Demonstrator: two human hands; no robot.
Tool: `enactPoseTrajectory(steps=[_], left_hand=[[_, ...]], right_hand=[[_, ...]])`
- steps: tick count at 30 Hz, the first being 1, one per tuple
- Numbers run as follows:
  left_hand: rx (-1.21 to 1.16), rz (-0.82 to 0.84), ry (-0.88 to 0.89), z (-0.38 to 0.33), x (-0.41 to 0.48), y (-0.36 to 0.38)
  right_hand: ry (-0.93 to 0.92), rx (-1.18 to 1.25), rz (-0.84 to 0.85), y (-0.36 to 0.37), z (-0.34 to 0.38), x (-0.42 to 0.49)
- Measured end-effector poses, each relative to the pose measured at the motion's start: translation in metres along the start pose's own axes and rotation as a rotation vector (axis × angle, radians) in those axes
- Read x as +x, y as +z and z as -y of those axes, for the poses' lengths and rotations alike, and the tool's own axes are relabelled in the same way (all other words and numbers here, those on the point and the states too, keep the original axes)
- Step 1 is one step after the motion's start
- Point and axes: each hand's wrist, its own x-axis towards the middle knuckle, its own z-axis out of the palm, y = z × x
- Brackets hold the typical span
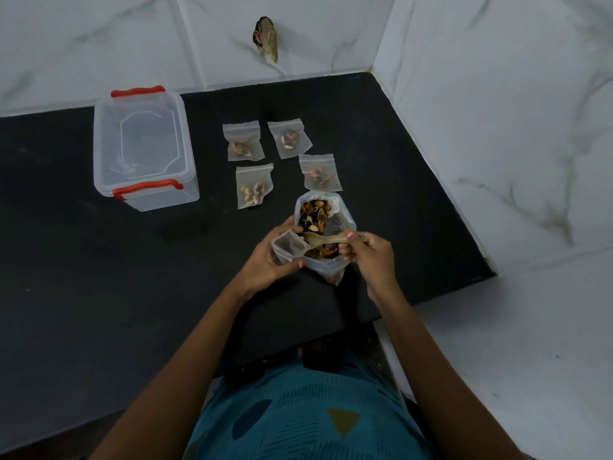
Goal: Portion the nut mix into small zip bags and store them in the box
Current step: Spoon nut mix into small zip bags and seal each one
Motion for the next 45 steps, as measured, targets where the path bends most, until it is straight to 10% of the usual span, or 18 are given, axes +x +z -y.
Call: enactPoseTrajectory(steps=[25,45], left_hand=[[0.107,-0.105,0.023,-0.015,0.005,-0.007],[0.04,-0.275,0.077,-0.032,0.015,0.005]], right_hand=[[0.077,0.209,0.013,-0.027,0.029,-0.003],[-1.136,-0.664,0.17,0.011,0.041,-0.029]])
